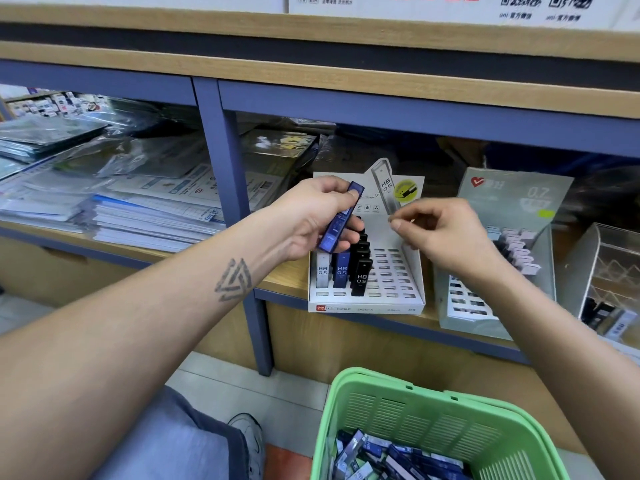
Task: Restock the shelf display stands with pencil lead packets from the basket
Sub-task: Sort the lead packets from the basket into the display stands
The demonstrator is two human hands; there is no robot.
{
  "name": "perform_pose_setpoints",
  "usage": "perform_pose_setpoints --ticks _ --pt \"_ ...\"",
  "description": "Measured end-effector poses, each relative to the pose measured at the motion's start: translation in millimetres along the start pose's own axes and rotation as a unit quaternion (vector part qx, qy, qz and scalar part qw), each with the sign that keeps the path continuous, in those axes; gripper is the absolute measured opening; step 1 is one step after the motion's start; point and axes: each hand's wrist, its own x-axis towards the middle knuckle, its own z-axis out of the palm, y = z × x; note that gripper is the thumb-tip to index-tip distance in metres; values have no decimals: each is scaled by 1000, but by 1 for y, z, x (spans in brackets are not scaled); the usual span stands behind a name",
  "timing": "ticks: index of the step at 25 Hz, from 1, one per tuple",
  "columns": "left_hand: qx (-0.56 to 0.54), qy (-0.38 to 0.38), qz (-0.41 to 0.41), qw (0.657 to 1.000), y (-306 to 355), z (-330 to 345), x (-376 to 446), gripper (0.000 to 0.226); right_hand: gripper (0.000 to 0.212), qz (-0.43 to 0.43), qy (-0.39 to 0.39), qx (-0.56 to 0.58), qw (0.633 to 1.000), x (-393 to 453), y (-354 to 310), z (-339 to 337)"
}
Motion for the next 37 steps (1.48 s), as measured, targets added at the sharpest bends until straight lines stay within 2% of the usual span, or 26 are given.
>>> perform_pose_setpoints --ticks 3,5,8,11,13,16,19,22,25,29,30,34,37 --pt "-1 -58 -3 998 0 13 -2 20 19 59 -18 162 985 -1 -8 -16" --pt "0 -112 -13 994 -1 25 -4 23 27 79 -40 228 970 -4 -11 -27" --pt "-3 -172 -19 985 -1 42 -6 25 22 93 -42 231 968 -7 -10 -45" --pt "16 -199 -31 979 -2 55 -4 25 14 116 2 234 965 -14 -3 -65" --pt "41 -178 -39 982 -3 61 -2 21 11 140 23 252 957 -18 8 -78" --pt "-10 -108 -27 994 -1 65 5 20 12 160 6 226 961 -24 21 -88" --pt "-7 -41 32 999 2 65 13 24 6 133 -54 102 984 -24 22 -85" --pt "95 -26 80 992 2 61 16 30 9 93 -100 -11 991 -19 18 -73" --pt "235 -38 140 961 4 55 17 35 27 65 -131 6 989 -13 11 -56" --pt "280 -48 186 941 4 43 23 33 37 14 -105 -5 994 4 3 -39" --pt "313 -38 204 927 2 36 27 29 39 15 -85 -20 996 8 5 -36" --pt "537 -11 271 799 -7 1 34 21 32 46 13 -70 996 18 21 -25" --pt "593 -47 308 743 -17 -7 33 27 26 59 24 -47 997 21 29 -13"
